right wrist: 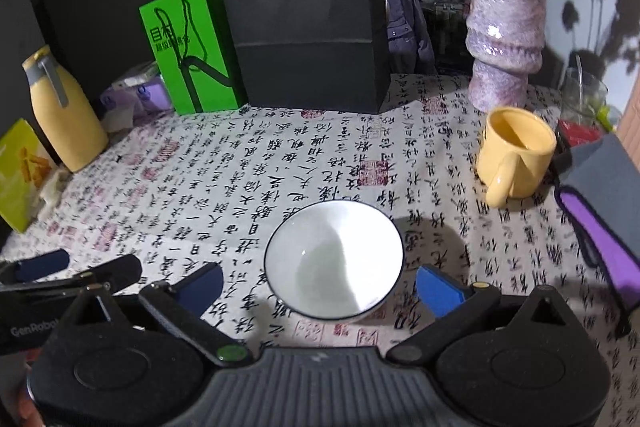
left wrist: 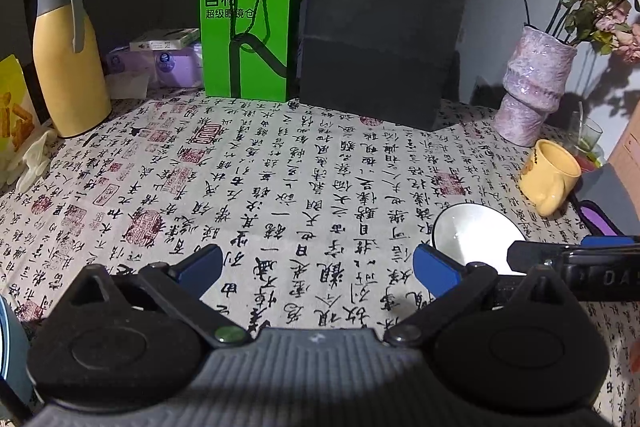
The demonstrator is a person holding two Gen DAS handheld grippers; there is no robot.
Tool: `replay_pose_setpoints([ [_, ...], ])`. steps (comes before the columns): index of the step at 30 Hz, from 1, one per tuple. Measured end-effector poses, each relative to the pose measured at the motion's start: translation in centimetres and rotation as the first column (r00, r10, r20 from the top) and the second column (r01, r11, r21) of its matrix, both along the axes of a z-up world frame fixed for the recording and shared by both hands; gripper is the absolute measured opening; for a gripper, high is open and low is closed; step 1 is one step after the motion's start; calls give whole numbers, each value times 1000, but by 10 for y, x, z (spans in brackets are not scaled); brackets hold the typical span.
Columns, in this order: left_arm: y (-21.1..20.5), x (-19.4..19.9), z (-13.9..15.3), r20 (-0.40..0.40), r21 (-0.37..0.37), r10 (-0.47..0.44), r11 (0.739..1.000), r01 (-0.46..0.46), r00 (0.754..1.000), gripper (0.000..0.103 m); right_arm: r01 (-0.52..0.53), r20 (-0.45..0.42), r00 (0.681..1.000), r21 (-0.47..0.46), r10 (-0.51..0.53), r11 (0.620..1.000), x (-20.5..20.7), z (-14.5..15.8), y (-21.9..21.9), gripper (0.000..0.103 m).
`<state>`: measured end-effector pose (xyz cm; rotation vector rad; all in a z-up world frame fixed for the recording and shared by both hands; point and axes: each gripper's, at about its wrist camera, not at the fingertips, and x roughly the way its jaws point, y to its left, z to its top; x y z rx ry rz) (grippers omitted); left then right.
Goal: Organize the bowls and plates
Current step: 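Lower both open grippers onto the rim of the second white bowl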
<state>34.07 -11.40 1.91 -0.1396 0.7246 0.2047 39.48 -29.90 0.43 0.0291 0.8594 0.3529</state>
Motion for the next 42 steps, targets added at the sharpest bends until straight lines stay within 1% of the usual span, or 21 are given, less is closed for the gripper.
replay_pose_setpoints([
  [4,0,9,-4,-12,6,18,1000,-18,1000,103,-28,21,999,-34,29,999,9,0,9,103],
  [7,4,15,-9,-30,-22,29,999,-30,999,103,-39,23,999,-47,40,998,17,-2,12,103],
  [12,4,26,-16,-47,-11,48,999,-48,998,103,-12,-5,1000,-22,12,1000,32,-14,2,103],
  [17,-1,36,-20,-59,-15,48,999,-49,997,103,-12,-13,1000,-1,12,1000,40,-28,-9,103],
  [21,-9,44,-22,-64,-8,32,999,-33,997,103,7,-37,999,6,-6,1000,49,-38,-19,103],
  [28,-23,57,-29,-77,-23,5,1000,-7,997,103,33,-43,999,19,-32,999,54,-45,-32,103],
  [30,-26,60,-32,-87,-20,5,1000,-6,996,103,40,-50,998,30,-38,999,56,-47,-36,100],
  [32,-27,64,-36,-100,-21,5,1000,-8,995,103,50,-56,997,38,-47,998,58,-49,-40,96],
  [38,-32,81,-43,-142,-52,-3,999,-4,990,103,56,-72,996,22,-54,998,63,-59,-39,84],
  [41,-36,88,-45,-149,-59,-11,998,3,989,102,61,-88,994,11,-60,998,67,-65,-39,75],
  [42,-38,91,-46,-154,-59,-16,998,7,988,101,63,-92,994,11,-62,998,68,-67,-39,74],
])
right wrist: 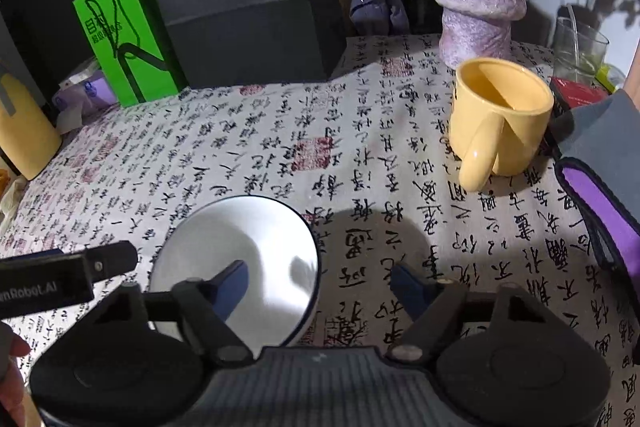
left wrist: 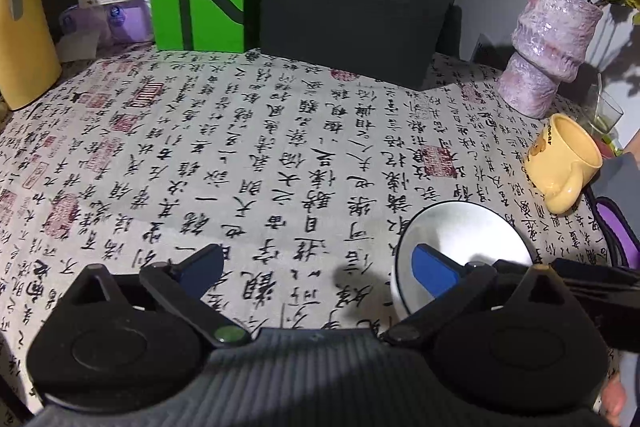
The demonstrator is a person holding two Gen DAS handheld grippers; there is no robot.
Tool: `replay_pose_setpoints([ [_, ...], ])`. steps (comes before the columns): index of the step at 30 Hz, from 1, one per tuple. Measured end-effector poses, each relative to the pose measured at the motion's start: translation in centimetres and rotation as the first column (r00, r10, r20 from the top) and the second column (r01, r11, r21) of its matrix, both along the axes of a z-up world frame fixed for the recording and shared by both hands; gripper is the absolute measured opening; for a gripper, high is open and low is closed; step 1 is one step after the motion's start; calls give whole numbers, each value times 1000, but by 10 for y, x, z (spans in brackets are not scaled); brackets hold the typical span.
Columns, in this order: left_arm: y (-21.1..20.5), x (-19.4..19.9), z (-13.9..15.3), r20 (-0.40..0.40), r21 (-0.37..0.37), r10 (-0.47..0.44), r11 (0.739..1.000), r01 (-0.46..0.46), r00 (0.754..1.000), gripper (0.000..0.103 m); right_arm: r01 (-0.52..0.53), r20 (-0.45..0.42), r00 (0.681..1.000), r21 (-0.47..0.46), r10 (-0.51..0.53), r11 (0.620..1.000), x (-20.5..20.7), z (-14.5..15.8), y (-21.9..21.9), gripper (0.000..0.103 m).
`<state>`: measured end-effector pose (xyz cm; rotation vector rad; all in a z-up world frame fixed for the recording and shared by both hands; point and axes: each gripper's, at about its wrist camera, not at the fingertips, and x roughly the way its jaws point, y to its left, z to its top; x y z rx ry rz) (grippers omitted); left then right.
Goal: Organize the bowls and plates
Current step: 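Lower both open grippers onto the rim of the second white bowl, then close both grippers on the second white bowl rim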
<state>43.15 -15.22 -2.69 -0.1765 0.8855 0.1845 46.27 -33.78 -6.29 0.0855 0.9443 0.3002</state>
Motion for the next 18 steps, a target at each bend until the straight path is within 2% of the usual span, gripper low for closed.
replay_pose_setpoints([
  [2,-4,4,-2,-11,-6,-11,1000,11,1000,99,0,-6,1000,-1,0,1000,2,-4,1,73],
  [5,-9,8,-3,-14,-7,-30,1000,30,999,95,-3,-12,1000,-6,3,1000,2,-8,4,61],
  [7,-11,10,-5,-21,-20,-35,999,34,999,93,-6,-18,1000,-10,6,1000,3,-11,5,59],
  [9,-11,11,-7,-29,-42,-44,998,43,999,85,-8,-18,1000,-12,8,1000,3,-13,6,58],
  [11,-12,13,-9,-40,-51,-56,997,54,998,75,-15,-16,1000,-15,14,1000,2,-14,7,52],
  [12,-12,14,-11,-48,-51,-58,997,56,997,73,-19,-18,1000,-14,18,1000,2,-15,8,48],
  [16,-14,16,-16,-66,-55,-70,996,66,995,63,-32,-25,999,-11,32,999,2,-17,11,44],
  [18,-14,17,-17,-72,-62,-72,996,67,995,58,-42,-31,999,-4,42,999,2,-18,11,37],
])
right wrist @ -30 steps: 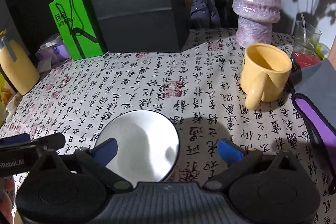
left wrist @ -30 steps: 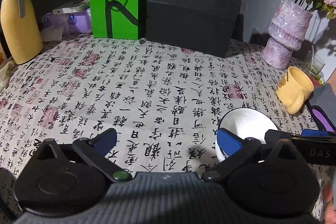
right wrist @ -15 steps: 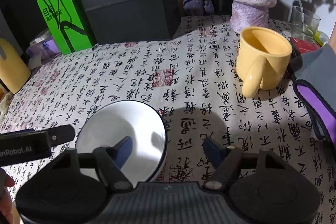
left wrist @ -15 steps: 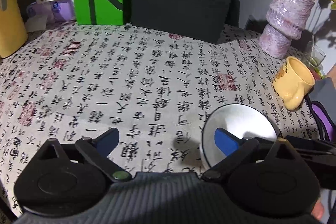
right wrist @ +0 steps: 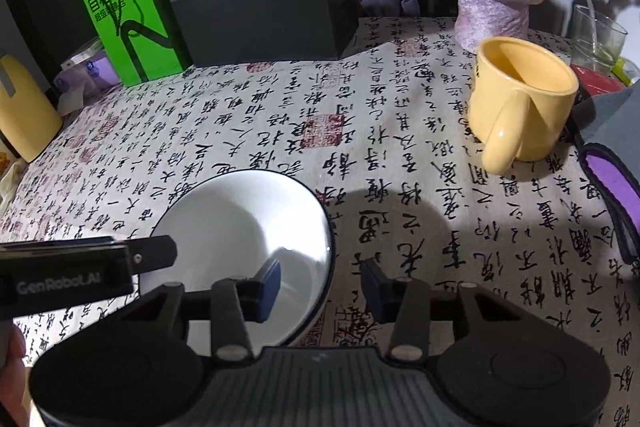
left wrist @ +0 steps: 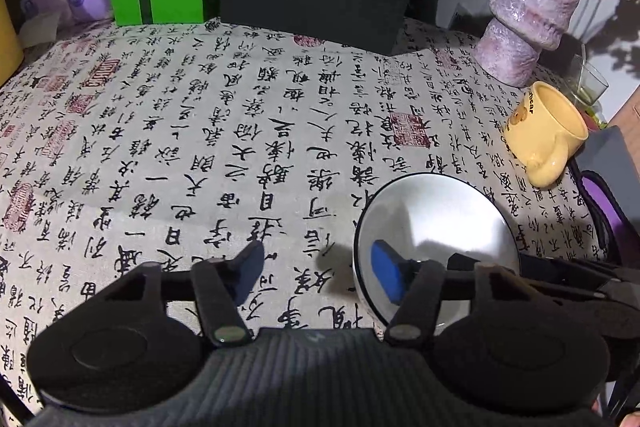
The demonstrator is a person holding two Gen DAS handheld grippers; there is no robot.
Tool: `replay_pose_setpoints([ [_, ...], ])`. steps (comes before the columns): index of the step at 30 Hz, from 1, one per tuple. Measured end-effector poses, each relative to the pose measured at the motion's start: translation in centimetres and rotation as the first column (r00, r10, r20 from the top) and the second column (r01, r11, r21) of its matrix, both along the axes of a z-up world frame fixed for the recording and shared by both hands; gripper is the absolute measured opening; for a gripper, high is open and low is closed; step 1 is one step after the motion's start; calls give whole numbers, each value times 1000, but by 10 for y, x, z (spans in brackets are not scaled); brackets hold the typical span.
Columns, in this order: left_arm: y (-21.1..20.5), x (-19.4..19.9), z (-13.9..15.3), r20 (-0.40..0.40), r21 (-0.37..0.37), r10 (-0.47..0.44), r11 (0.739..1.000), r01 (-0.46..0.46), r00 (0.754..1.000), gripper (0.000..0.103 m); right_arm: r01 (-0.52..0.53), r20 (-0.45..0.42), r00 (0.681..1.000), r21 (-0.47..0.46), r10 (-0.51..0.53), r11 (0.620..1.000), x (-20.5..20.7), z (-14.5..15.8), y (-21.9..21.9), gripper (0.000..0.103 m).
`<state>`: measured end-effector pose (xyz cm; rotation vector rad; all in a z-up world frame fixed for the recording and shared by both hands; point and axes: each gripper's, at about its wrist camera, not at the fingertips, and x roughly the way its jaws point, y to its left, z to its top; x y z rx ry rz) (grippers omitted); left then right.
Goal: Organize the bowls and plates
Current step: 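Close both grippers on the second white bowl rim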
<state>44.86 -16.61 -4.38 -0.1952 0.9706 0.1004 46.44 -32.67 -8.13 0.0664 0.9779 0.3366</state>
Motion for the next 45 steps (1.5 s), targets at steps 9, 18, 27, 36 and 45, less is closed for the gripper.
replay_pose_setpoints([
  [9,-3,2,-4,-15,-23,-13,1000,13,1000,38,-9,-1,1000,3,9,1000,-1,-4,2,21],
  [18,-14,3,-5,-6,-25,-66,998,66,998,11,-6,3,1000,-6,6,1000,-2,-6,4,16],
  [27,-17,2,-6,2,-7,-76,997,76,997,9,-9,32,999,-52,11,999,-7,-5,9,16],
  [36,-18,1,-6,8,4,-78,997,78,997,9,-4,59,998,-88,9,996,-10,-5,14,16],
  [45,-18,1,-6,8,14,-78,997,78,997,9,-6,64,998,-92,12,996,-11,-5,15,16],
])
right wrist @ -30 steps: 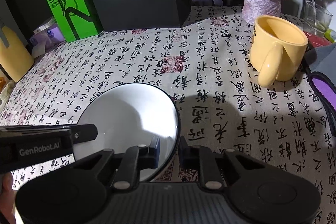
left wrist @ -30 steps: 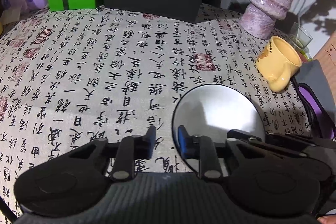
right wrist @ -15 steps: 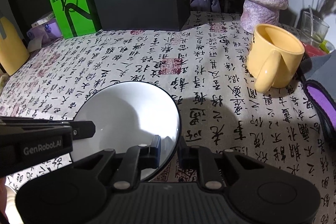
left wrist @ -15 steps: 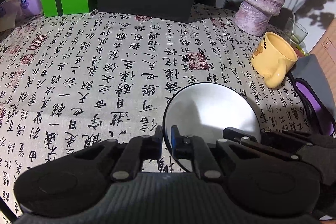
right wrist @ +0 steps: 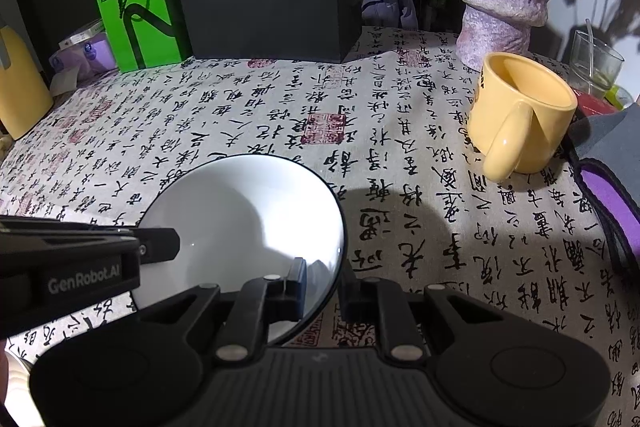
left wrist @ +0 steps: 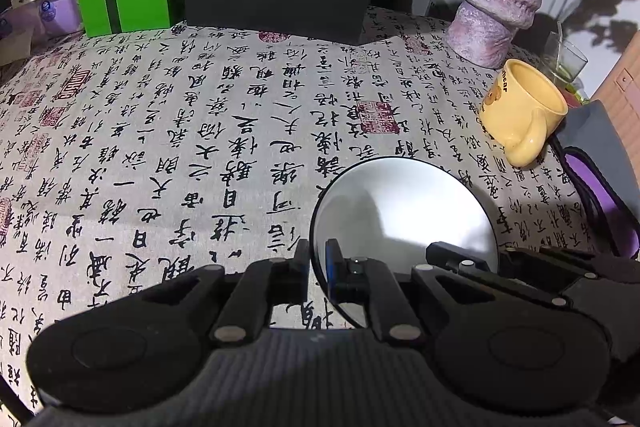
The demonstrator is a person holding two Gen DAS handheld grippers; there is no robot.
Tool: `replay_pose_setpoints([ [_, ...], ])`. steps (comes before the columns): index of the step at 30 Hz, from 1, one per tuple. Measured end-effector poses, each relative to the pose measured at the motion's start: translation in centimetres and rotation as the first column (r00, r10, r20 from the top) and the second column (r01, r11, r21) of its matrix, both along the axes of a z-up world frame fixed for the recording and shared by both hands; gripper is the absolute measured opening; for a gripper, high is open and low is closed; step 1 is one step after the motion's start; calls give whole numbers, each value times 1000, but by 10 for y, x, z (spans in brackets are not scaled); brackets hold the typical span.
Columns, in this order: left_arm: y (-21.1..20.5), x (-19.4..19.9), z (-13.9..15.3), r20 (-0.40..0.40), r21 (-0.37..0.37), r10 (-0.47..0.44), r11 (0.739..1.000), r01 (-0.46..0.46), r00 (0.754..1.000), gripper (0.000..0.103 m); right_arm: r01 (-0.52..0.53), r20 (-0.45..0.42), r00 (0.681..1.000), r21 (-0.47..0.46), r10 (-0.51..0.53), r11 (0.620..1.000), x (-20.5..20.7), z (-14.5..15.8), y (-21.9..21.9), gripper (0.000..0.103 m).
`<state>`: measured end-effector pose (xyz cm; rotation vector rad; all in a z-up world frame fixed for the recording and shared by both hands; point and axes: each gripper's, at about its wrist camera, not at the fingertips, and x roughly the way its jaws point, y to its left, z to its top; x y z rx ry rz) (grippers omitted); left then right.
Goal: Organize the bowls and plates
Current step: 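Close both grippers on the second white bowl rim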
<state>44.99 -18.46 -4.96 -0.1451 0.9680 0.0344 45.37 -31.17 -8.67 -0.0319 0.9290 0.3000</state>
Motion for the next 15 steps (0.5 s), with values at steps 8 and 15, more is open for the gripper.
replay_pose_setpoints([
  [8,1,0,0,1,-4,1,1000,-1,1000,9,0,0,1000,0,0,1000,0,0,0,16],
  [15,2,1,0,0,-10,10,1000,-10,1000,9,-3,-6,1000,2,3,1000,1,-1,0,16],
])
